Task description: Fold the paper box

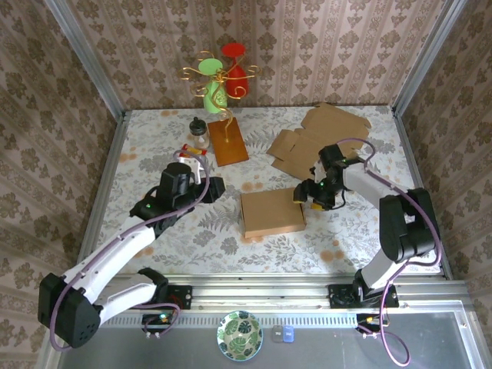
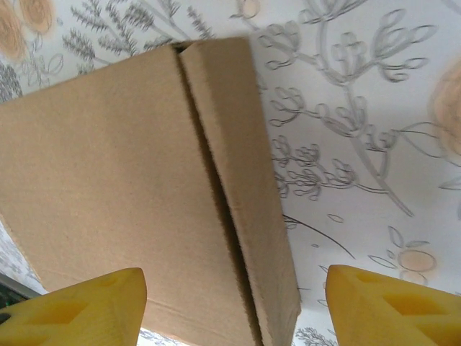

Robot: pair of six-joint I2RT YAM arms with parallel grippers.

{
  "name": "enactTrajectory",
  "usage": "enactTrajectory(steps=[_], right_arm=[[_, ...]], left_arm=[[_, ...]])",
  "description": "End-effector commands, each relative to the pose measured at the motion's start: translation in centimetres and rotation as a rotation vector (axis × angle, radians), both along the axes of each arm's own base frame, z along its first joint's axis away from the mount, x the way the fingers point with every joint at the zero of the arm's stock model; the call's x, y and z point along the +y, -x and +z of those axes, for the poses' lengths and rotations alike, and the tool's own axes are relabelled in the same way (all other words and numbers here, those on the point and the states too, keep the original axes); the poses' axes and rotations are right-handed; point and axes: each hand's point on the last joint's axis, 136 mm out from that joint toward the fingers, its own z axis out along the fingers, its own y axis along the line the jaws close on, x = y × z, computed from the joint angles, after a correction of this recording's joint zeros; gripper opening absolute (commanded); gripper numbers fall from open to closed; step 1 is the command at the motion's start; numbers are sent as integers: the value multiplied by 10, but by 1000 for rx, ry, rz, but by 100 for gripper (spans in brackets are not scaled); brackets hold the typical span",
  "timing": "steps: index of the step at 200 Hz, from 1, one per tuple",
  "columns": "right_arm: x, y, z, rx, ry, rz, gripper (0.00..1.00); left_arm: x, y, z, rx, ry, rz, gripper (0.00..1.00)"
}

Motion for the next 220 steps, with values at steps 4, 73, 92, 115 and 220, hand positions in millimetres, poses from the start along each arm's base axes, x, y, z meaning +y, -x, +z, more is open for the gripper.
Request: enactTrajectory(steps=[4,73,92,115,220], right_arm=[[16,4,-7,20,5,86,65],[70,-2,-14,13,-11,91,47],[89,-7,-15,2,-21,77,45],[117,-9,-16,4,-25,83,42],[245,-40,-22,-27,-136,28,39]], left_arm=[[2,1,-5,10,25,-12,40],[14,7,-3,-8,1,14,37],[20,12,-2,-9,-6,26,37],[27,18,6,-29,-9,42,37],[54,48,41,-106,-60,44,37]])
